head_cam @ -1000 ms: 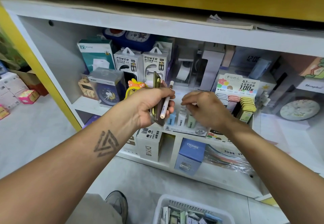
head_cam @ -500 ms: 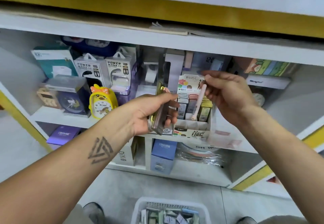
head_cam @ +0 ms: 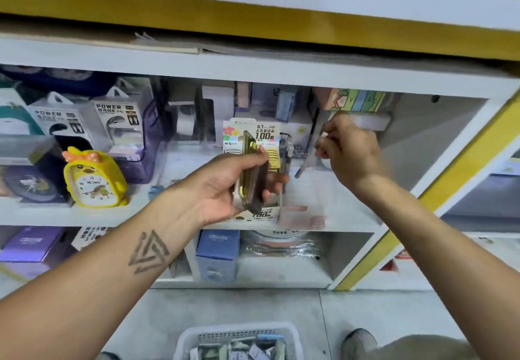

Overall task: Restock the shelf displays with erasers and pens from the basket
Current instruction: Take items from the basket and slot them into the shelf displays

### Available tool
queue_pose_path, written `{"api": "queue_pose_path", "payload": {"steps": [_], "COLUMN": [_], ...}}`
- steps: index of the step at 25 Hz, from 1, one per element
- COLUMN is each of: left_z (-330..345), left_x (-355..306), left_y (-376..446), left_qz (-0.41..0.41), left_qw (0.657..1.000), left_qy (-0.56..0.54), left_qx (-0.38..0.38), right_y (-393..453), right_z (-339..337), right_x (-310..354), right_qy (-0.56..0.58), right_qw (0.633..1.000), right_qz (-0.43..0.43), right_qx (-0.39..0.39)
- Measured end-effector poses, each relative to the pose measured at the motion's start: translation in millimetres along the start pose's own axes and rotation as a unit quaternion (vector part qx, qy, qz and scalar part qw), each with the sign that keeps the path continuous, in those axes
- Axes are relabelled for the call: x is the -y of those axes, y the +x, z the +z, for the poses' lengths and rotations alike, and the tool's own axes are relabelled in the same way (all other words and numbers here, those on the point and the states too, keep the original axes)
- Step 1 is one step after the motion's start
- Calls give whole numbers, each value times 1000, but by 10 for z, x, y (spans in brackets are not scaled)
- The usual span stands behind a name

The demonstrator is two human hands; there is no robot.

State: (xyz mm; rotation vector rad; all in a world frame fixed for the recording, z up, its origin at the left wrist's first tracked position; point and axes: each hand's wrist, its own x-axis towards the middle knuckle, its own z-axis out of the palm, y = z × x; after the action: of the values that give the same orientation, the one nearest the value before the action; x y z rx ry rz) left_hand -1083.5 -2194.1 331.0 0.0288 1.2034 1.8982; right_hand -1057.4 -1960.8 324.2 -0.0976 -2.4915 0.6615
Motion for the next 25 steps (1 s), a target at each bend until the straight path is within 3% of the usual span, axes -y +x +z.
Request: {"api": "queue_pose_path", "payload": {"steps": [11,20,23,25], "left_z": [-36,-127,-116,-124], "left_x": [1,-3,-8,-13], "left_y": [146,2,-3,-29], "left_qz": [53,70,78,84], "left_qw": [997,996,995,994], "left_qy": [2,47,56,63], "left_qx": [-56,-11,-19,-26], "right_y": [-65,-40,-37,-45], "right_z": [195,296,237,218], "right_x": [55,98,317,530], "right_qy": [-38,-112,38,222], "right_qw": [994,988,999,961], "right_qz": [-100,-82,-6,95], "right_qx": [20,70,39,137]}}
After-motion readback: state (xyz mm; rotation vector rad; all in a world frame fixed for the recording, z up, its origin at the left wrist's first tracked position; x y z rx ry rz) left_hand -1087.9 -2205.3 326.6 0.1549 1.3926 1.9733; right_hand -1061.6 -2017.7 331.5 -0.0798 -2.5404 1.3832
